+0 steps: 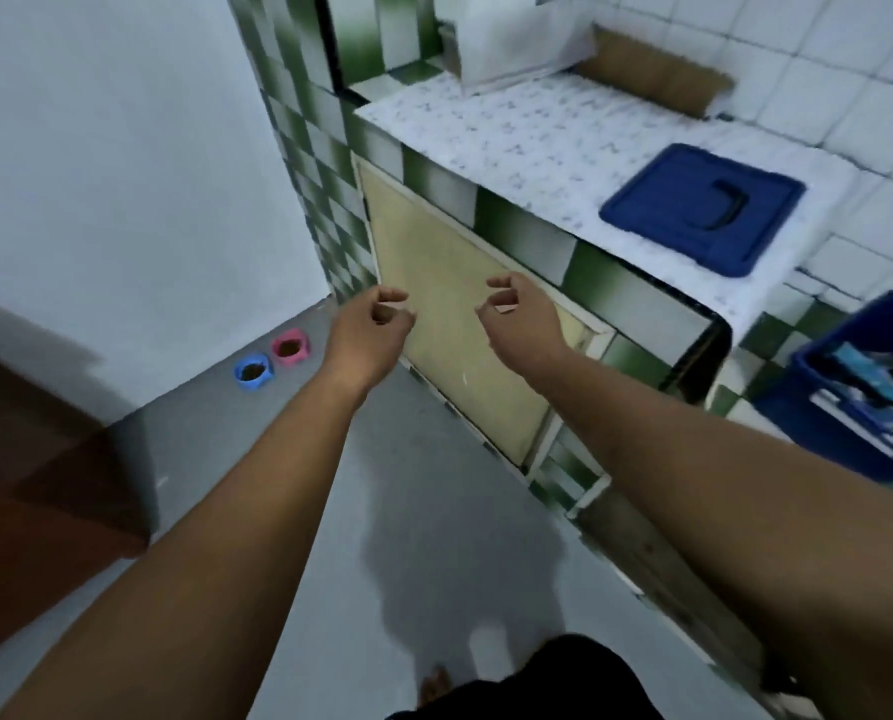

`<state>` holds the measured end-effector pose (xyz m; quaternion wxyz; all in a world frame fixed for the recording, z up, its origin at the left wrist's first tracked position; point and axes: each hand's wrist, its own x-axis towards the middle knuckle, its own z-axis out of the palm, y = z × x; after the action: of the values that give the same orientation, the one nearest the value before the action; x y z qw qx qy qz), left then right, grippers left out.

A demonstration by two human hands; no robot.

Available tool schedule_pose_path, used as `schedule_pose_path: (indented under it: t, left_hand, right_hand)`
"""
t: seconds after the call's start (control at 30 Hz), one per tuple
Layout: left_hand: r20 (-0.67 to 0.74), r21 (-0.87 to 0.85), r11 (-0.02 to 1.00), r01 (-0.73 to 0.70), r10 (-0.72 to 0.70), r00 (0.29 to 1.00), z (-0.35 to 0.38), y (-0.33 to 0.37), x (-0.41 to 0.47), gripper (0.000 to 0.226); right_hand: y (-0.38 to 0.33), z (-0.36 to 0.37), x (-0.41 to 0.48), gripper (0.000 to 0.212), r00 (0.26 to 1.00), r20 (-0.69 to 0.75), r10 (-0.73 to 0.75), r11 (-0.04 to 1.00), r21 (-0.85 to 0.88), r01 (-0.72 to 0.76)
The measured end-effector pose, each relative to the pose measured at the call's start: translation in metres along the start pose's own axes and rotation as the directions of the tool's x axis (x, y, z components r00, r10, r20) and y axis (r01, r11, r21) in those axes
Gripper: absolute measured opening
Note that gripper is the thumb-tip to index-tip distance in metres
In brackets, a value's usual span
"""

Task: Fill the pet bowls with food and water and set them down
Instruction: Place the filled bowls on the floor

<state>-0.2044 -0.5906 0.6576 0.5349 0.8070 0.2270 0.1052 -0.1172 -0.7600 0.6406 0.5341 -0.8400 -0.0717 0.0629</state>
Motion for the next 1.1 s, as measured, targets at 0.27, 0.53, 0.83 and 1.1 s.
schedule_pose_path:
  t: [0.27, 0.53, 0.83, 1.1]
  left_hand:
    - [0.214, -0.033, 0.979, -0.202, 0.204, 0.955, 0.141, 0.099, -0.036, 0.022]
    - [0.379, -0.09, 0.957, -0.277, 0.29, 0.879, 0.302, 0.166, -0.105, 0.021]
    - [0.561, -0.144, 0.94, -0.311, 0.336, 0.756, 0.495, 0.237, -0.166, 0.006]
    - [0.682, -0.139, 0.954, -0.266, 0.287, 0.673, 0.604, 0.248, -0.207, 0.008]
  right_hand:
    - [0.042, -0.167, -0.036, 0.027, 0.954, -0.289, 0.075, 0.995, 0.084, -0.053]
    - [0.116, -0.349, -0.08, 0.026, 0.877, -0.48, 0.041, 0.999, 0.044, -0.022]
    - [0.212, -0.539, -0.117, 0.027, 0.74, -0.661, 0.122, 0.988, 0.011, -0.153]
    - [0.285, -0.618, -0.163, 0.024, 0.588, -0.761, 0.273, 0.949, 0.114, -0.293]
